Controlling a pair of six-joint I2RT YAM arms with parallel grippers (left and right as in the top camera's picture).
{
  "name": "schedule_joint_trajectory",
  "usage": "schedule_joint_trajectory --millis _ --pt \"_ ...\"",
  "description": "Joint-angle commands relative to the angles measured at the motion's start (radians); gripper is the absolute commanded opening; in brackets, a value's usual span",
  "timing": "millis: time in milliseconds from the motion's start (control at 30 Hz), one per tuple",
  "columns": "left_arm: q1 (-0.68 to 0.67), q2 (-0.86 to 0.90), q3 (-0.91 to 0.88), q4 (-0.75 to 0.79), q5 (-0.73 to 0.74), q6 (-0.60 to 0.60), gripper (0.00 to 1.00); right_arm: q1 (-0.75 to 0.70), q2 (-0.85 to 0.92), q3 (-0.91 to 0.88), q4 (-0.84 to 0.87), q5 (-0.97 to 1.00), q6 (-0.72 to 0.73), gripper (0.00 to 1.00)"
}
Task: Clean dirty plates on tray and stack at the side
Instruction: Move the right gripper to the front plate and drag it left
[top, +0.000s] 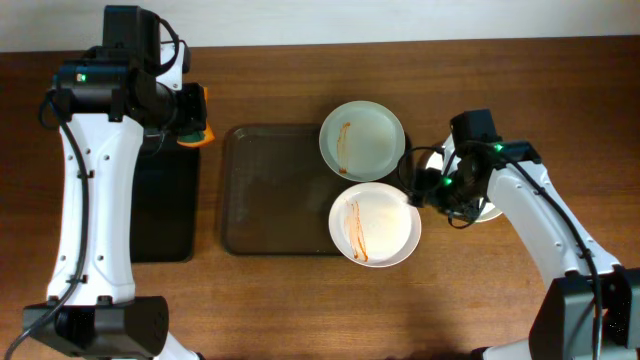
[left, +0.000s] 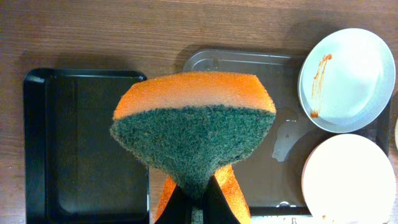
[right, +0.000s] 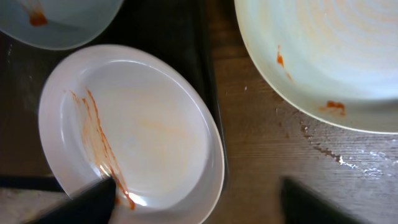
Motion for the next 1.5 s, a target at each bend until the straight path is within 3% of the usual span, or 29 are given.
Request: schedule_joint_trajectory --millis 0,133,300,700,967,1033,1200,1367,1467 --pt "-0.003 -0.007 0.007 -0.003 0.007 0.017 0.00 0.011 0.000 -0.066 0.040 0.016 0.004 0.56" --pt "-0.003 -0.007 0.007 -0.003 0.007 0.017 0.00 0.011 0.000 -0.196 0.157 0.015 0.012 0.48" --pt "-0.003 -0.007 0.007 -0.003 0.007 0.017 0.00 0.011 0.002 -0.219 0.211 0.016 0.011 0.33" --pt "-0.003 -0.007 0.007 -0.003 0.006 0.017 0.00 0.098 0.014 -0.220 0.248 0.150 0.038 0.32" --pt "-0.003 -0.007 0.007 -0.002 0.006 0.017 0.00 0.098 0.068 -0.220 0.256 0.147 0.056 0.15" --pt "-0.003 -0.007 0.007 -0.002 0.006 0.017 0.00 0.098 0.068 -0.220 0.255 0.147 0.056 0.04" --pt "-0.003 -0.007 0.007 0.001 0.006 0.017 0.00 0.098 0.059 -0.204 0.244 0.095 0.056 0.04" --pt "-0.003 -0.007 0.007 0.000 0.006 0.017 0.00 0.117 0.014 -0.096 0.085 0.042 0.018 0.04" --pt "-0.003 -0.007 0.007 -0.004 0.006 0.017 0.00 0.203 0.016 -0.093 0.147 -0.007 0.086 0.04"
